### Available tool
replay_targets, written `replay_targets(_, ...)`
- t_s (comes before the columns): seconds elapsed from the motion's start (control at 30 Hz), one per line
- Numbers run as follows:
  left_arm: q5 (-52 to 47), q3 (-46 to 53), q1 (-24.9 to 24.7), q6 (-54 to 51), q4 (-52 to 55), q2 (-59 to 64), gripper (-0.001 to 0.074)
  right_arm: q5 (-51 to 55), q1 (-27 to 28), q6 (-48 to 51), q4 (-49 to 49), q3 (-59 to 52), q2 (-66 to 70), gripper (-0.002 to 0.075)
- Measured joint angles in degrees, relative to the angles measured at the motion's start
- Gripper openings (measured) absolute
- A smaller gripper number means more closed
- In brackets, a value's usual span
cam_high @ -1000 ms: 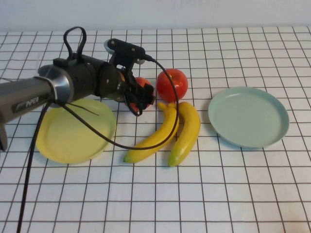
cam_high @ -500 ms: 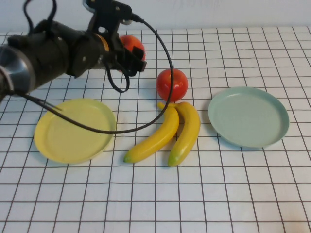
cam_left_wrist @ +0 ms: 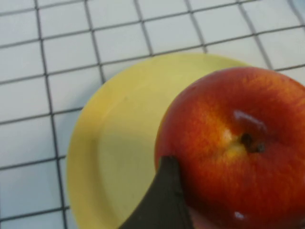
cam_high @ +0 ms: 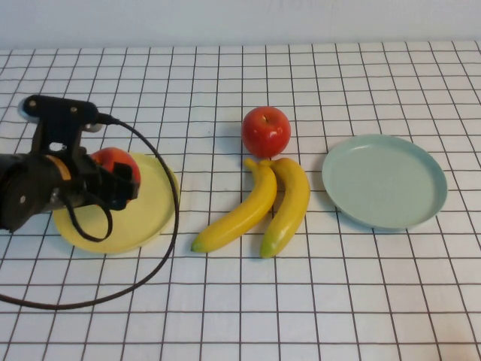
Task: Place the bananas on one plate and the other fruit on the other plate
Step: Put one type of fruit in the left plate
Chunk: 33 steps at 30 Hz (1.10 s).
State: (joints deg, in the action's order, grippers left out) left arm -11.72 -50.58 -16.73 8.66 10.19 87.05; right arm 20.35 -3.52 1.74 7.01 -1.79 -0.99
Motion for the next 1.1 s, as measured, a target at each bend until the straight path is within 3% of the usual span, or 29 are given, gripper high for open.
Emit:
replay_targets(0.2,1.42,0.95,3.72,2.46,0.78,0.77,0.0578,0.0,0.0,0.0,0.0,0.0,0.0,-0.0015)
replay_targets(0.77,2.97,1.03,3.98,2.69,1.0,2.3,0.0578,0.0,0.0,0.0,0.0,0.0,0.0,-0.0015)
replay_targets(0.93,3.31,1.03,4.7,2.69,1.61,2.3,0.0664,0.0,0.0,0.0,0.0,0.0,0.0,-0.0015)
replay_targets(1.1,4.43,1.03,5.12,2.69,1.85,1.89,0.0668,0.0,0.0,0.0,0.0,0.0,0.0,-0.0015)
